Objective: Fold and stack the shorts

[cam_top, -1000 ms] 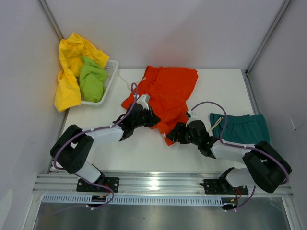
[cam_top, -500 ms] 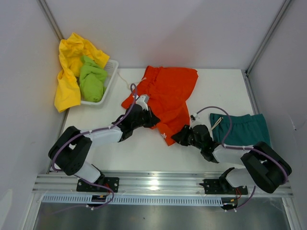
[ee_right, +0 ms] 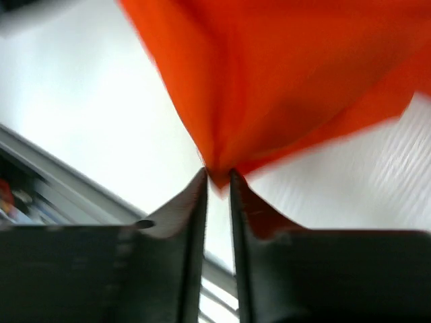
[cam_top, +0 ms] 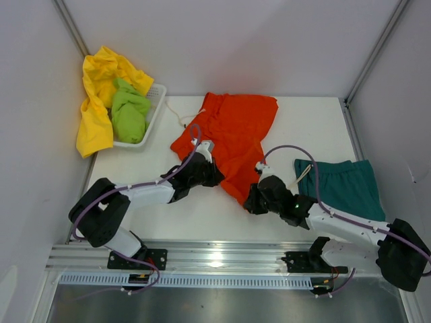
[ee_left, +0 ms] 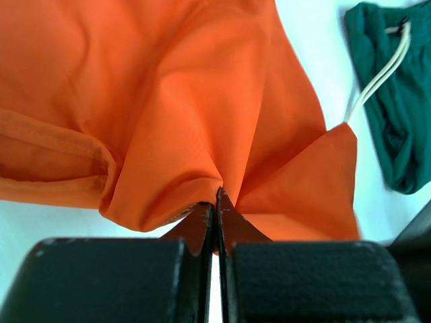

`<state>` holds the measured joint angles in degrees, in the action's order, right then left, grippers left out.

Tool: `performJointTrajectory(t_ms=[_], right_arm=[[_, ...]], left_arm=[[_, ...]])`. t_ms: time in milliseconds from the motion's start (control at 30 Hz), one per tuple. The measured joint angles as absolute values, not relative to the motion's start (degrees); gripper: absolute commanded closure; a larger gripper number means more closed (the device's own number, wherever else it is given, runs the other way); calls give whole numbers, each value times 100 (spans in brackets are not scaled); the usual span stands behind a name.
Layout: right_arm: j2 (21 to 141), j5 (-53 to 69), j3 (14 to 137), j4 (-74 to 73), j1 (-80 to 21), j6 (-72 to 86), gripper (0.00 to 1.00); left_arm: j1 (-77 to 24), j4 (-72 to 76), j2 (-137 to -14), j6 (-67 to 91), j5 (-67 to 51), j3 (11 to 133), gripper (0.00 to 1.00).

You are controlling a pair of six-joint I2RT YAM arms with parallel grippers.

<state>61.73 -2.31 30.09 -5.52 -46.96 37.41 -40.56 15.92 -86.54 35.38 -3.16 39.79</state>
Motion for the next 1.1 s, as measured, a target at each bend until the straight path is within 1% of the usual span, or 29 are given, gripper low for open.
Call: performJointTrajectory(t_ms=[67, 133, 167, 200, 267, 367, 500, 600, 733, 867, 967, 1100], right_arm=[[6206, -489, 3124, -1127, -5151, 3627, 68], [6204, -801, 3214, -1702, -5675, 3555, 68], [6206, -928, 3253, -1949, -5885, 3514, 64], [6206, -1087, 3297, -2171, -6117, 3481, 57], [6206, -1295, 3387, -2495, -6425, 3422, 31], [6228, -1675, 3557, -2792, -6713, 3315, 21], [6532, -2427, 3909, -2976, -7035, 3124, 21], [6928, -3109, 4136, -2945, -7356, 2869, 23], [7749, -3741, 4381, -2735, -7601, 2324, 23], [8879, -4539, 4783, -2720, -7835, 1909, 21], [9491, -4860, 4947, -2530, -7929, 1566, 21], [9607, -5094, 4923, -2204, -7944, 1238, 22]], left_arm=[[-4097, 1518, -8656, 3483, -261, 3981, 100], [-4125, 1435, -8663, 3441, -193, 3986, 100], [-4130, 1400, -8667, 3428, -165, 3986, 100], [-4139, 1374, -8674, 3409, -158, 3988, 100], [-4167, 1332, -8691, 3393, -145, 3988, 100], [-4204, 1273, -8722, 3387, -141, 3988, 100], [-4215, 1269, -8755, 3385, -123, 3988, 100], [-4215, 1267, -8788, 3385, -119, 3988, 100], [-4215, 1273, -8803, 3382, -123, 3988, 100], [-4215, 1282, -8803, 3347, -169, 3988, 100], [-4215, 1313, -8803, 3304, -213, 3986, 100], [-4204, 1415, -8803, 3291, -336, 3959, 100]])
